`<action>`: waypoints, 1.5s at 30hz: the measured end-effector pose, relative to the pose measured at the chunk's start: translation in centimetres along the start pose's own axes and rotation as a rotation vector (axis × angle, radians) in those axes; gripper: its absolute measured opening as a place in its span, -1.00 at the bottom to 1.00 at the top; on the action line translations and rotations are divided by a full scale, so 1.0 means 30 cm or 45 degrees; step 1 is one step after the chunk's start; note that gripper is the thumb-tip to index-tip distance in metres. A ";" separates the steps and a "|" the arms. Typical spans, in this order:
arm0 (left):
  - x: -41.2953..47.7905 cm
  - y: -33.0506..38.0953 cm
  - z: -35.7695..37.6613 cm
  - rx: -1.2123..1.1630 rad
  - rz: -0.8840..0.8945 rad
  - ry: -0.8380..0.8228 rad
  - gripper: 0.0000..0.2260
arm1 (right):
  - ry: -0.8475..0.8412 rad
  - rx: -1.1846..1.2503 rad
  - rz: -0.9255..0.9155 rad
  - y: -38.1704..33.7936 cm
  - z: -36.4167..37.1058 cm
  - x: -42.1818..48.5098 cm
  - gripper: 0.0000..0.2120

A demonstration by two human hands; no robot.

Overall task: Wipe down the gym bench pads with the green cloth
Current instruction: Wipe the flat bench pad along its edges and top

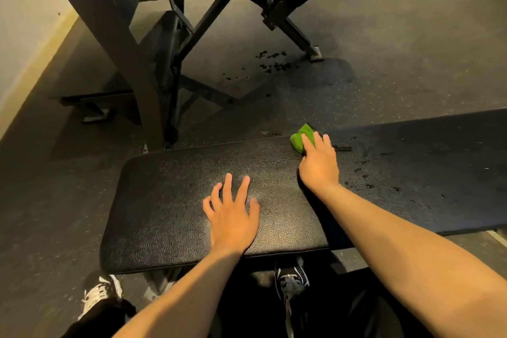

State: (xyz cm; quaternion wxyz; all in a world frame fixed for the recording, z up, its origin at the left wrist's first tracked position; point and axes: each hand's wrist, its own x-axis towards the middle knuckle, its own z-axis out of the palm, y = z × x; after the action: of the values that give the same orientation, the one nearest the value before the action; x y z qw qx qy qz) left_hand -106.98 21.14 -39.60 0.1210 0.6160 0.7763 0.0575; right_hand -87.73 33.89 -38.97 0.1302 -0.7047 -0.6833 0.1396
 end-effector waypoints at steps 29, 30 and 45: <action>-0.051 -0.040 0.039 0.003 0.253 0.139 -0.54 | -0.064 -0.008 -0.378 -0.048 0.071 -0.314 -0.44; -0.062 -0.045 0.028 0.009 0.293 0.128 -0.52 | -0.035 -0.030 -0.292 -0.011 0.043 -0.317 -0.45; -0.172 -0.118 -0.013 -0.205 0.376 -0.101 -0.24 | -0.196 0.111 -0.456 -0.133 0.059 -0.488 -0.46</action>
State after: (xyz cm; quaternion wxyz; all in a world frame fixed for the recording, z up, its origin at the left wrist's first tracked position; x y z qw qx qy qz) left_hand -109.34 15.32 -39.46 0.1906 0.7135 0.6648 0.1122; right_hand -92.49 19.36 -38.85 0.1307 -0.5526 -0.7991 0.1973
